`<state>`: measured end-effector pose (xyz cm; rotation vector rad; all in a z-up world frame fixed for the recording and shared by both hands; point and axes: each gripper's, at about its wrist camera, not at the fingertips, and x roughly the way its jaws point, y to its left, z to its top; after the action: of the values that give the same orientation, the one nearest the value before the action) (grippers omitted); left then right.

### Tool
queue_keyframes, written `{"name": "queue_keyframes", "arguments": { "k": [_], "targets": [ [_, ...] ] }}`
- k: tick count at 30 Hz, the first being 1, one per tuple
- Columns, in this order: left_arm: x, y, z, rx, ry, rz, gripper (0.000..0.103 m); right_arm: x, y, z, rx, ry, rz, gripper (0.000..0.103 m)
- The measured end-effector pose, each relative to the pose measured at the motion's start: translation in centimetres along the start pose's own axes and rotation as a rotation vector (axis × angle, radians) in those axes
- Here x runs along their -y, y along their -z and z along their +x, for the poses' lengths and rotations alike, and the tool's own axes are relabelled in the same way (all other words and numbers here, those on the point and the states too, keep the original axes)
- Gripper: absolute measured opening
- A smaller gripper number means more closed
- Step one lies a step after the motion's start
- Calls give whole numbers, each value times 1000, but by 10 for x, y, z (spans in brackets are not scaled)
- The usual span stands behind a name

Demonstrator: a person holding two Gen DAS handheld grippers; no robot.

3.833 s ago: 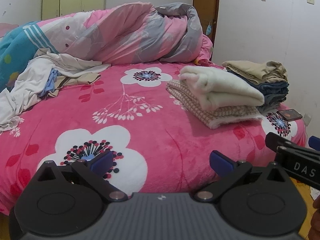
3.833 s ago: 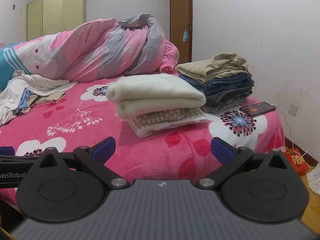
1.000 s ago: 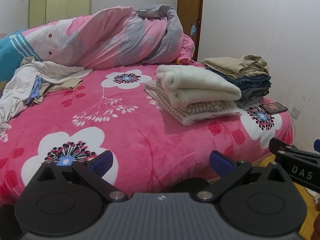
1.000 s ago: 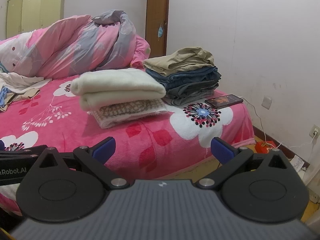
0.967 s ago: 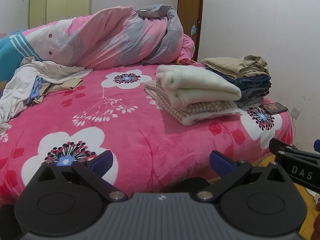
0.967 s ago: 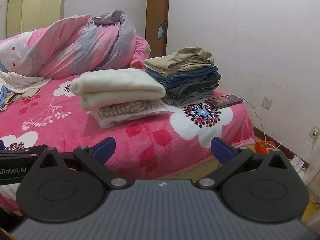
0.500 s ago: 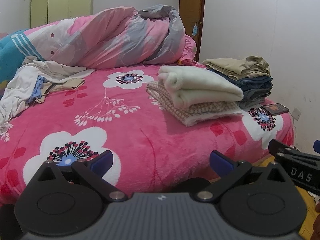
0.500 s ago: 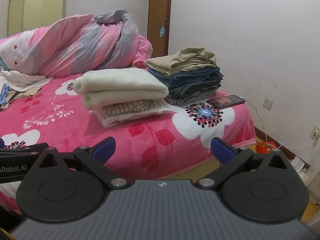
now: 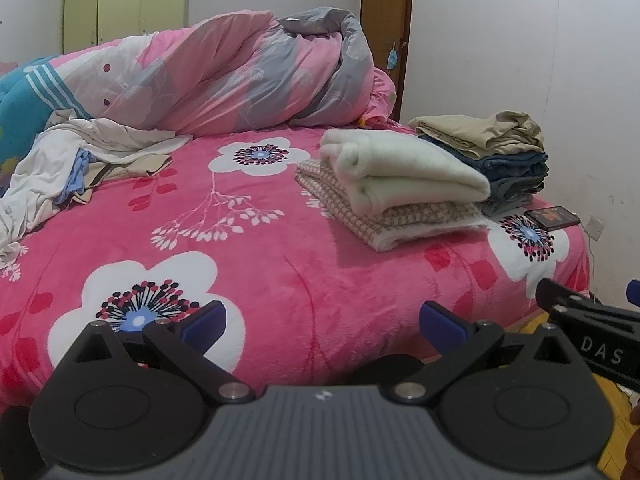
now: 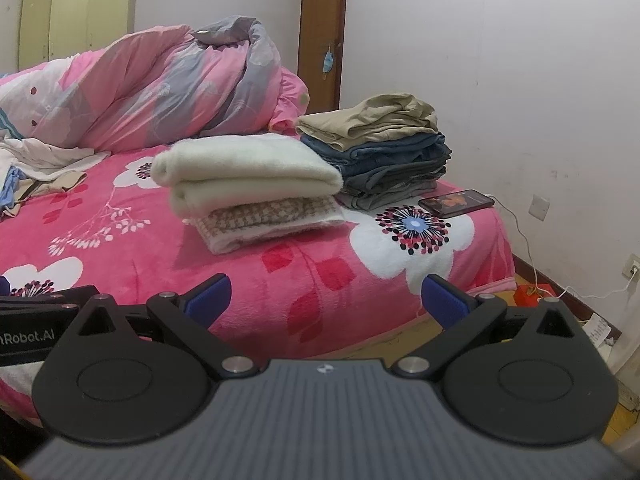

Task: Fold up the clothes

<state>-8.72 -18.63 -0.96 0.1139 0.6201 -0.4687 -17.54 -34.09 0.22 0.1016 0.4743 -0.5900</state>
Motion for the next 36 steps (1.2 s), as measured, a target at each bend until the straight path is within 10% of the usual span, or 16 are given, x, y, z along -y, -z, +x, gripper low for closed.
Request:
{"name": "queue_keyframes", "arguments": {
  "k": [36],
  "targets": [
    [-2, -1, 0, -6, -6, -7, 103, -7, 1, 0, -2, -8, -11, 102]
  ]
}}
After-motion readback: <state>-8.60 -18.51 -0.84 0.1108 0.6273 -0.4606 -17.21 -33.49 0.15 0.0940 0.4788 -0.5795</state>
